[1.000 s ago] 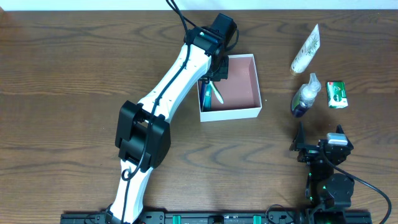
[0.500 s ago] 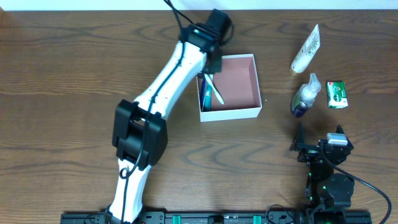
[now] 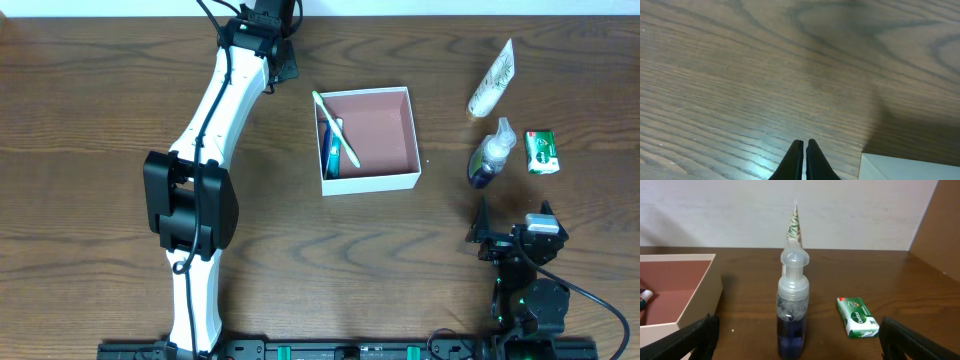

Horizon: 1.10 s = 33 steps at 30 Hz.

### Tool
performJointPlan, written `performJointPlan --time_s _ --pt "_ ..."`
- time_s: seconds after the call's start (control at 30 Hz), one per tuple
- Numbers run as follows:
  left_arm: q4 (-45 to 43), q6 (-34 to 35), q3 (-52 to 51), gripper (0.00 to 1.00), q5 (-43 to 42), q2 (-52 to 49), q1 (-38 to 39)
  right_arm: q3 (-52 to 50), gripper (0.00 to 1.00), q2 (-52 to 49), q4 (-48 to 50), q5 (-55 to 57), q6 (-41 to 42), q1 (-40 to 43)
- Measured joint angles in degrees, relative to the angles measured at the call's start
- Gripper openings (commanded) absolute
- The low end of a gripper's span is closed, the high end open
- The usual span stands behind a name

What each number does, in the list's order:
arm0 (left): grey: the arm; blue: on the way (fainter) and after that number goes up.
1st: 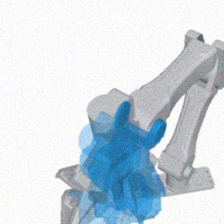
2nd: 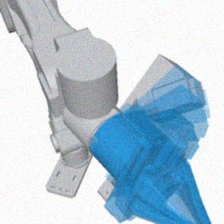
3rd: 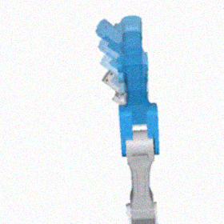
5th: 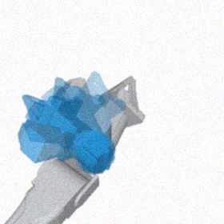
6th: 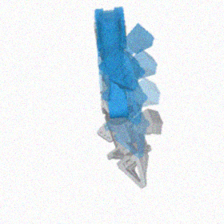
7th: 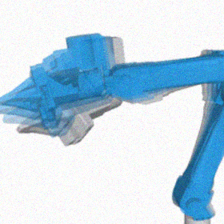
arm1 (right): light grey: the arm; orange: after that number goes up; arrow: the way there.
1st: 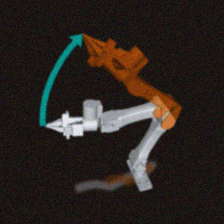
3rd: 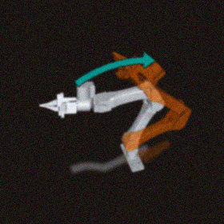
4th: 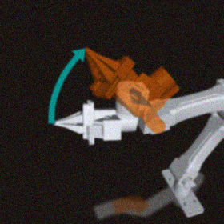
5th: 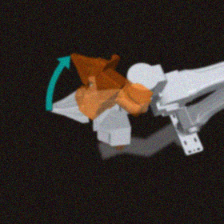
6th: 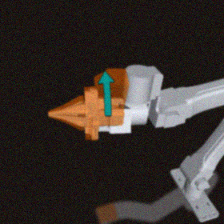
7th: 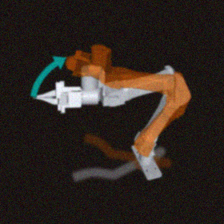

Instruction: Pack container

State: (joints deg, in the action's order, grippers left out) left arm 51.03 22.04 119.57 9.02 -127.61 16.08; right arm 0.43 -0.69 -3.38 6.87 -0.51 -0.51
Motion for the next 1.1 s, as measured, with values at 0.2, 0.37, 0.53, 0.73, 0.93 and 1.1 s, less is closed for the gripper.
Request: performJointPlan --time_s 0.2,0.37,0.53,0.73,0.93,1.1 --pt "-0.02 -0.07 0.0 0.06 -0.13 0.0 1.66 0.0 0.99 0.0 0.0 0.0 -0.02 0.0" --pt "0.28 -0.72 0.0 0.06 -1.6 -0.02 3.5 0.0 0.99 0.0 -0.02 0.0 -0.02 0.0" --pt "1.22 -1.11 0.0 0.06 -3.02 -1.42 5.2 0.0 0.99 0.0 -0.02 0.0 -0.02 0.0" --pt "1.25 -1.14 -0.04 0.06 -5.33 -4.28 5.95 0.0 0.99 0.0 0.0 0.0 -0.02 0.0" --pt "1.03 -1.14 -0.11 0.06 -5.95 -4.42 5.95 0.0 0.99 0.0 0.0 0.0 0.0 0.0" --pt "-0.5 -1.33 -0.13 0.06 -6.05 -4.42 5.95 0.0 0.99 0.0 0.0 0.0 -0.02 0.0"
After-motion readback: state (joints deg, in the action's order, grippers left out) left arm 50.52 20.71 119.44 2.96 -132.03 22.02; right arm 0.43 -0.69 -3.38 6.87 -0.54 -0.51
